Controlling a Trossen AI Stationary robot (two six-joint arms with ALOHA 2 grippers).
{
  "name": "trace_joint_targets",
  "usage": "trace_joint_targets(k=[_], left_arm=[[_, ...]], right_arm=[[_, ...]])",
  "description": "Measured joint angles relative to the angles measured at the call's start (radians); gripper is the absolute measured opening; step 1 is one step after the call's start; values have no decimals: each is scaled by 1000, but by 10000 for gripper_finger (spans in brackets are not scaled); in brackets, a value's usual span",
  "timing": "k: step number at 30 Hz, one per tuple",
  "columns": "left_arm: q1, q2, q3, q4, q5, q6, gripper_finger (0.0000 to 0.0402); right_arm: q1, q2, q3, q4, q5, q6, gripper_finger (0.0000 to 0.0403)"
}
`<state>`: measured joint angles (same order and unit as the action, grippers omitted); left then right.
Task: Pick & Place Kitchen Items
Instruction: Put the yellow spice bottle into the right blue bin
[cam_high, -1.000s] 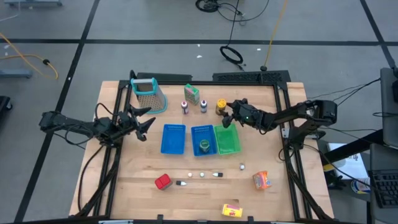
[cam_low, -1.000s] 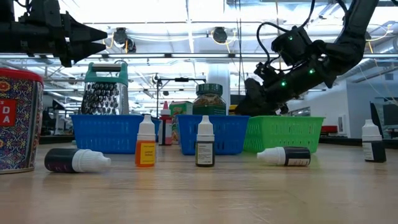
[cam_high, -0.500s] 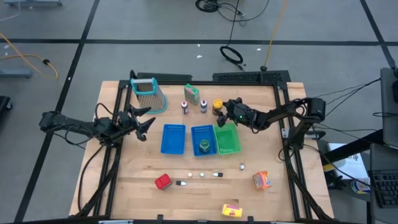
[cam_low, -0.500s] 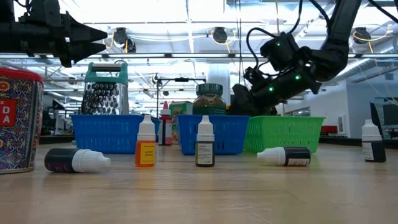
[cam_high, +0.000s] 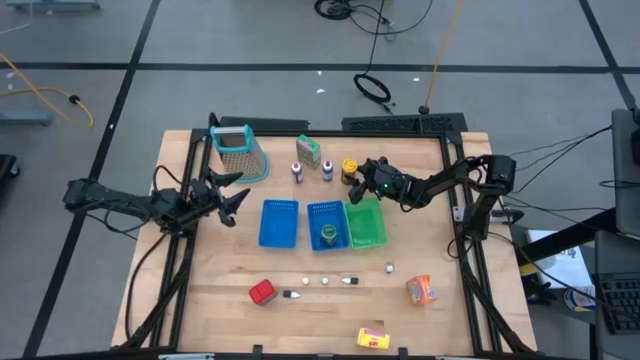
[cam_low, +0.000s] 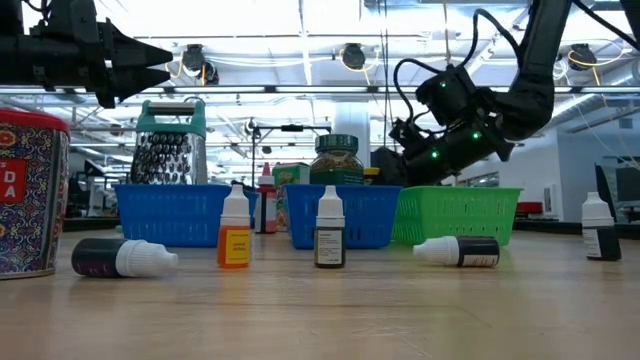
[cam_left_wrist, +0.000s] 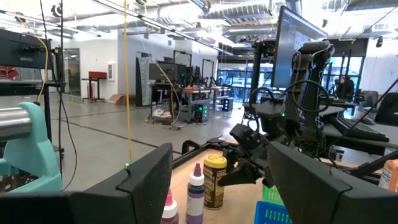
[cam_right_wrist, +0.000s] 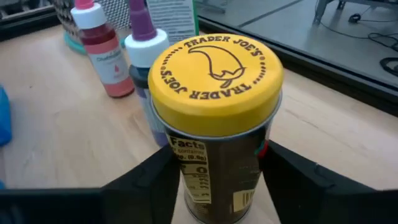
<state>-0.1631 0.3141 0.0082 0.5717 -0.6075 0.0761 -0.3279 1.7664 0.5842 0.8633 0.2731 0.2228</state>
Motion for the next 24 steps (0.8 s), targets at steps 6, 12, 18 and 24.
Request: trace_joint_targets(k=[6,12,18,24], left_arm=[[0,0,0,0,0,0,267],[0,0,0,0,-2,0,267],[0,0,0,0,-3,-1,267],[0,0,0,0,-3,-1,267]], right_arm=[[0,0,0,0,-10,-1,184],[0,-31,0,2,-15,-11,184],[3,-99,0,-18,-92,-9,184],[33,-222,-1,-135,-122,-53,184]])
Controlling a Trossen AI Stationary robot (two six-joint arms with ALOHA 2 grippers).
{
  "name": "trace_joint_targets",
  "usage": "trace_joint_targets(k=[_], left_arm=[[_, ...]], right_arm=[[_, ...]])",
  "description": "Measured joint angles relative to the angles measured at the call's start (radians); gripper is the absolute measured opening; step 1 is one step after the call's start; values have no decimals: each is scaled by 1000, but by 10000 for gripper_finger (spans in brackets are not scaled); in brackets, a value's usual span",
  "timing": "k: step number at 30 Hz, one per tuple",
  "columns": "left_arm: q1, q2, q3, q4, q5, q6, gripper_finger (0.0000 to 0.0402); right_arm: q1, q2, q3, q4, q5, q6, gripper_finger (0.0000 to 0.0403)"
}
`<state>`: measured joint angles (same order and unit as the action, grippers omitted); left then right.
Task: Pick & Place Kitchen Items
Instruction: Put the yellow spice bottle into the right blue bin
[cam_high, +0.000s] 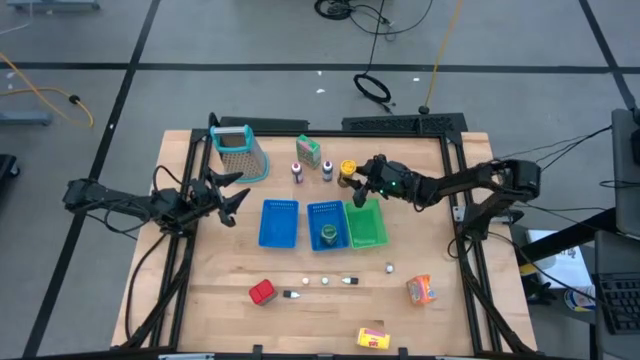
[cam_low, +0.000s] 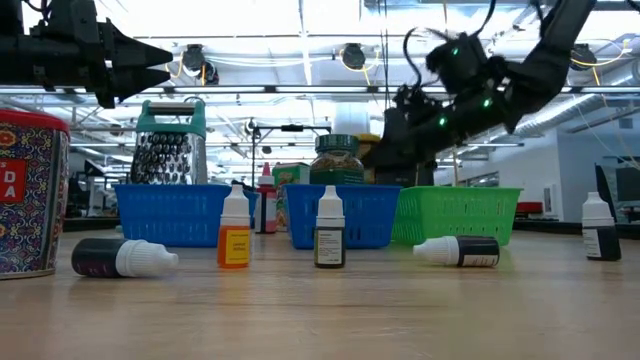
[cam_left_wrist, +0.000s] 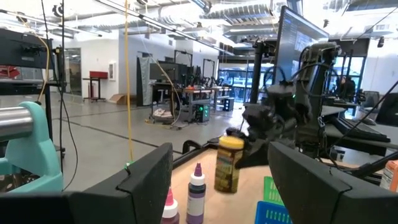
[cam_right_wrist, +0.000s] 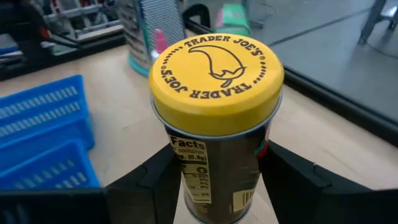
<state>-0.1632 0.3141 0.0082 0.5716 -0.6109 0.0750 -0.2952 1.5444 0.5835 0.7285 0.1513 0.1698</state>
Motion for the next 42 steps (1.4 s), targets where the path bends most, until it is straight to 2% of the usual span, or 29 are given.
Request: trace_joint_targets(k=[8,20,25,39,42], left_arm=[[0,0,0,0,-1,0,267],[0,0,0,0,-2,-2,267],[0,0,0,1,-3,-2,267],[0,0,0,1,-2,-6,267],[0,0,0,1,-2,-6,267]], right_arm=[[108,-134,0,-74,-4,-1,184],[289,-131,0,-62,4,4,184],[329,-85,0,-55,58,6,184],[350,89,0,88,52,98,185],[350,112,1,119,14,116,186]])
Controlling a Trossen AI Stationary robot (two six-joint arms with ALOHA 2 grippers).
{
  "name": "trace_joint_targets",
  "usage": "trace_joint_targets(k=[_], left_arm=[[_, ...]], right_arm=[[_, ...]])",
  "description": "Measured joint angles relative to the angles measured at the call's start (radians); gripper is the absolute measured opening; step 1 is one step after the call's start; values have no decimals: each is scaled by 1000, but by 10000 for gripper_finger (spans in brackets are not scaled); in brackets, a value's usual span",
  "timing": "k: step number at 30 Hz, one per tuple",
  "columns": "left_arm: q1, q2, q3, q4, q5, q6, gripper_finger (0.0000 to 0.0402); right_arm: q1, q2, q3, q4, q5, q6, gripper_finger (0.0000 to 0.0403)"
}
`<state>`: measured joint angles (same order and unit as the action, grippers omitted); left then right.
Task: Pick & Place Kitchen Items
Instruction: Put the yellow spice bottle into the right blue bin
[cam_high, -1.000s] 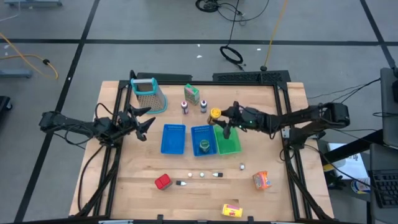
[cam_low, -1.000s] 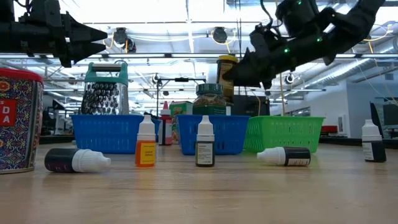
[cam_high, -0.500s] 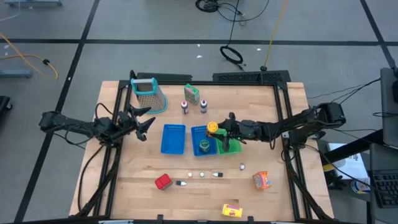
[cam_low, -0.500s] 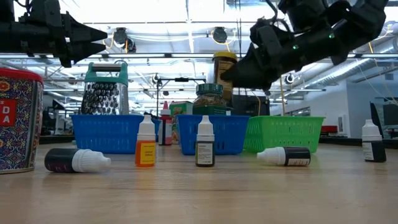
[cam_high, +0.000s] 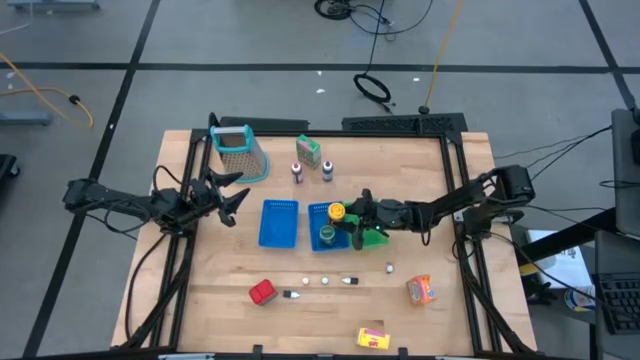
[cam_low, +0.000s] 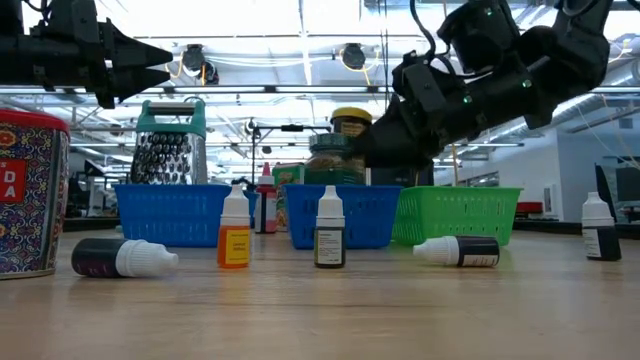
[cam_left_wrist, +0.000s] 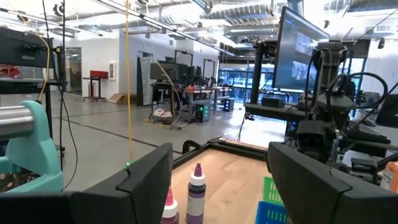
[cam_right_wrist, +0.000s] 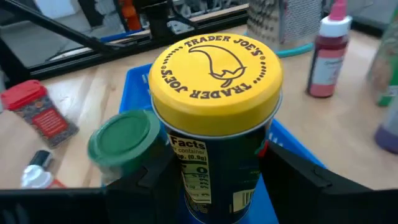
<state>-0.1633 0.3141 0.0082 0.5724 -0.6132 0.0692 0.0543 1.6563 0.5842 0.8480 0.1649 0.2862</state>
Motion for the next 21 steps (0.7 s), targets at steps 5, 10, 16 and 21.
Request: trace_joint_targets(k=[5,10,16,21], left_arm=[[0,0,0,0,0,0,267],[0,0,0,0,0,0,267],[0,0,0,0,0,2,267],[0,0,0,-1,0,5,267]], right_arm=[[8,31,0,-3,-11,22,189],[13,30,0,0,-10,15,188],[23,24,0,-2,-12,-20,200],[42,24,0,-1,-13,-63,219]])
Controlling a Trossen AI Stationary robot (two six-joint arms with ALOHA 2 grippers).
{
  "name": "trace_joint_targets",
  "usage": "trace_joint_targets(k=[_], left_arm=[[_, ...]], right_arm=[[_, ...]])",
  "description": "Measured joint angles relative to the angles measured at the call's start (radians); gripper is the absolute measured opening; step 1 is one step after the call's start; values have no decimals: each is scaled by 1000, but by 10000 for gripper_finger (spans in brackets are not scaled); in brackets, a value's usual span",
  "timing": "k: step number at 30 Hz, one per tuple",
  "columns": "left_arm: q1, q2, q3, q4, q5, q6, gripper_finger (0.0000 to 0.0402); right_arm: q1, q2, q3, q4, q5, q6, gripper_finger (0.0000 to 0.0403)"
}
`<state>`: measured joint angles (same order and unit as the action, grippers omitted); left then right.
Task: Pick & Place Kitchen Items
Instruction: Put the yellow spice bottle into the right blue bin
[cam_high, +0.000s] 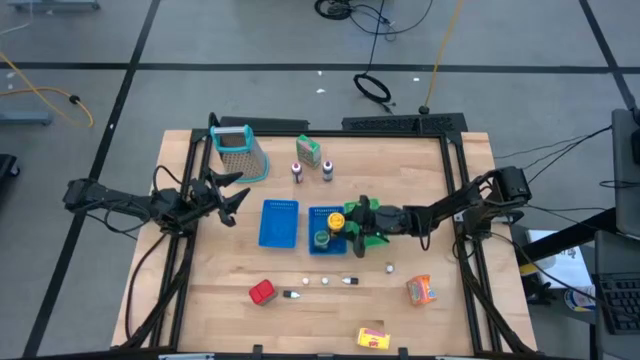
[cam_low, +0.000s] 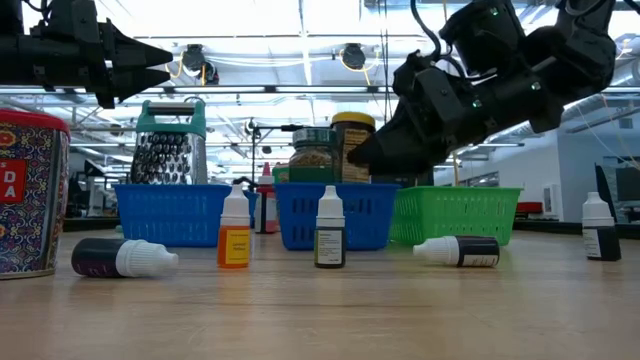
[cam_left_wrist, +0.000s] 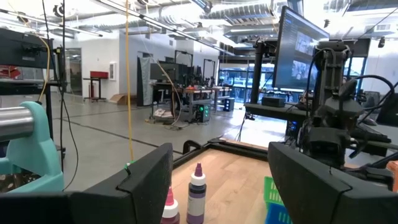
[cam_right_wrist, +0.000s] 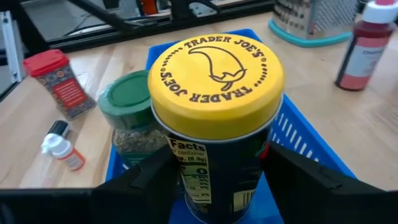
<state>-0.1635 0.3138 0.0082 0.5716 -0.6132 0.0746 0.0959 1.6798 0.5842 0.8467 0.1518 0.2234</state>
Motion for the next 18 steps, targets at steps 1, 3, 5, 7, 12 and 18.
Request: trace_joint_targets(k=[1,3,5,7,12,18], left_arm=[[0,0,0,0,0,0,267],[0,0,0,0,0,0,267],[0,0,0,0,0,0,267],[0,0,0,0,0,0,267],[0,0,0,0,0,-1,267],[0,0,0,0,0,-1,267]], right_arm=[[1,0,0,1,0,-2,223],[1,0,0,3,1,-1,230],[1,0,0,2,2,-1,235],[1,0,0,3,3,-1,239],[1,0,0,18,3,-4,248],[1,0,0,60,3,-46,255]])
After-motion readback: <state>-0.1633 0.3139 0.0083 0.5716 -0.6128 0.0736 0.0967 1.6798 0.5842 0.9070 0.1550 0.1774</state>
